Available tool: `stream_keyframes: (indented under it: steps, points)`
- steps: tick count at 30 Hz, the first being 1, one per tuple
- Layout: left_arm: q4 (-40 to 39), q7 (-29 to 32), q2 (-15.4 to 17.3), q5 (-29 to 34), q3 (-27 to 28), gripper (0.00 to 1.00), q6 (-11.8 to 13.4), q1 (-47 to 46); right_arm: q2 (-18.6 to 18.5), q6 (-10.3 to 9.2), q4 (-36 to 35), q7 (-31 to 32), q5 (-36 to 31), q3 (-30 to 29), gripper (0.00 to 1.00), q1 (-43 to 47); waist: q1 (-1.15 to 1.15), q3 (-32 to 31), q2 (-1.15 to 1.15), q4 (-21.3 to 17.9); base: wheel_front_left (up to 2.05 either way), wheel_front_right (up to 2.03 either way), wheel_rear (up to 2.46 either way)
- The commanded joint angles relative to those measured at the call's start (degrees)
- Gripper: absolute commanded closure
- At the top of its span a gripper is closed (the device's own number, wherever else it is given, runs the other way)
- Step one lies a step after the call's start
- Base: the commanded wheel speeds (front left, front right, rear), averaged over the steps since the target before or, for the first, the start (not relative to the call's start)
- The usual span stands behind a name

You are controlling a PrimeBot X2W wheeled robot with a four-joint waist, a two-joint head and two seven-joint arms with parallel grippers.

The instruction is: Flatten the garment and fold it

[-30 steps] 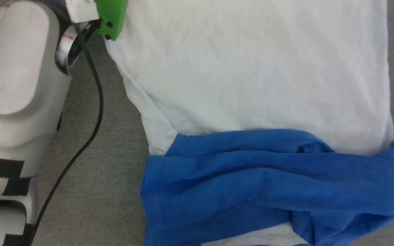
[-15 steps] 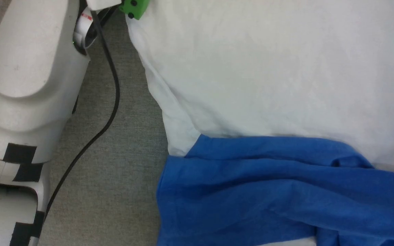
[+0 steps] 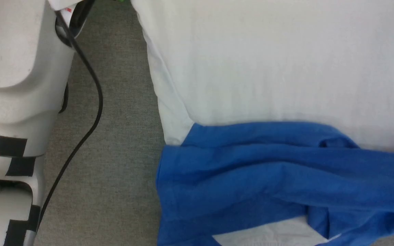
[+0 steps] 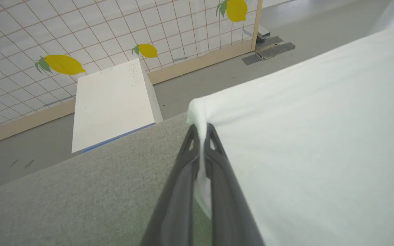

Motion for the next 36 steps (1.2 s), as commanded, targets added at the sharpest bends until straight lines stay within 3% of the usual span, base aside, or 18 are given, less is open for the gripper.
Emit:
stream_keyframes:
  steps: [1, 10, 18, 27, 36]
  points:
    - [0.29, -1.51, 0.8, -0.11, 0.62, 1.0, 0.65, -0.25, -0.77, -0.1, -0.21, -1.14, 0.56, -0.64, 1.0, -1.16, 0.0, -2.36, 0.0, -0.82, 0.0, 0.0, 0.0]
    - [-1.77, -12.34, 1.44, -1.82, 1.64, 1.0, -0.44, 5.82, -2.05, -0.1, -4.44, -5.23, 7.48, -0.78, 1.0, 6.69, 0.0, -10.7, 0.0, -1.17, 0.0, 0.0, 0.0]
    - [-14.59, -21.06, 3.78, -4.36, 1.61, 1.0, -1.16, 22.17, -2.09, -0.1, -15.09, -6.89, 14.07, -3.09, 1.0, 24.01, 0.0, -19.54, 0.0, -0.57, 0.0, 0.0, 0.0]
    - [-29.91, -25.15, 6.43, -5.08, 0.74, 1.0, 2.84, 43.69, 4.09, -0.1, -28.4, -7.33, 17.33, -9.32, 1.0, 44.39, 0.0, -26.65, 0.0, 0.55, 0.0, 0.0, 0.0]
    - [-38.3, -28.58, 8.0, -3.91, -1.09, 1.0, 7.03, 60.6, 12.43, -0.1, -39.7, -7.68, 20.29, -12.93, 1.0, 62.27, 0.0, -28.66, 0.0, -0.09, 0.0, 0.0, 0.0]
